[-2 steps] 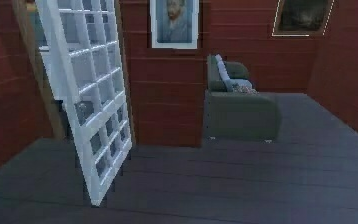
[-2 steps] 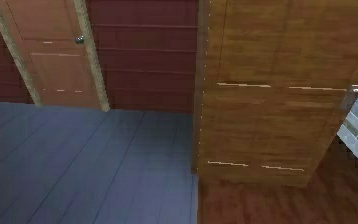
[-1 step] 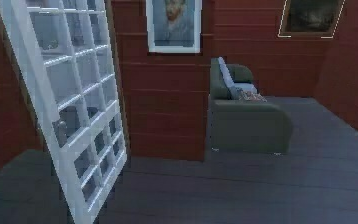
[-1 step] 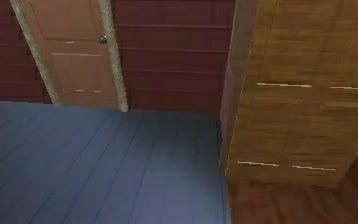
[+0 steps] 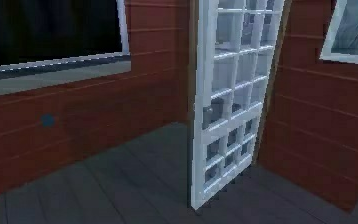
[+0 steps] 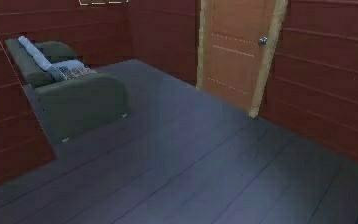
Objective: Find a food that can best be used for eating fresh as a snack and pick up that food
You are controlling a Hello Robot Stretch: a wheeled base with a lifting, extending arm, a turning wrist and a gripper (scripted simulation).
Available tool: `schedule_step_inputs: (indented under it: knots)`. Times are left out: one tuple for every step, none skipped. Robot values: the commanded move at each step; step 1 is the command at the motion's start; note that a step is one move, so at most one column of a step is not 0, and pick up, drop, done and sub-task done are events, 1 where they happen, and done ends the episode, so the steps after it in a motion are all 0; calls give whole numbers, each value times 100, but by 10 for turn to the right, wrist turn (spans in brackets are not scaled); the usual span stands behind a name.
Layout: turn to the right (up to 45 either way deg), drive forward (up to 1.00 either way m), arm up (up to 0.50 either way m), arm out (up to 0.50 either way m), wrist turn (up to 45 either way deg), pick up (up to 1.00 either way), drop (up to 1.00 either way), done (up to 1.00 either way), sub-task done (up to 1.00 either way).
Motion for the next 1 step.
schedule_step_inputs:
  knots:
    - [0,75,0,0,0,0,0,0,0]
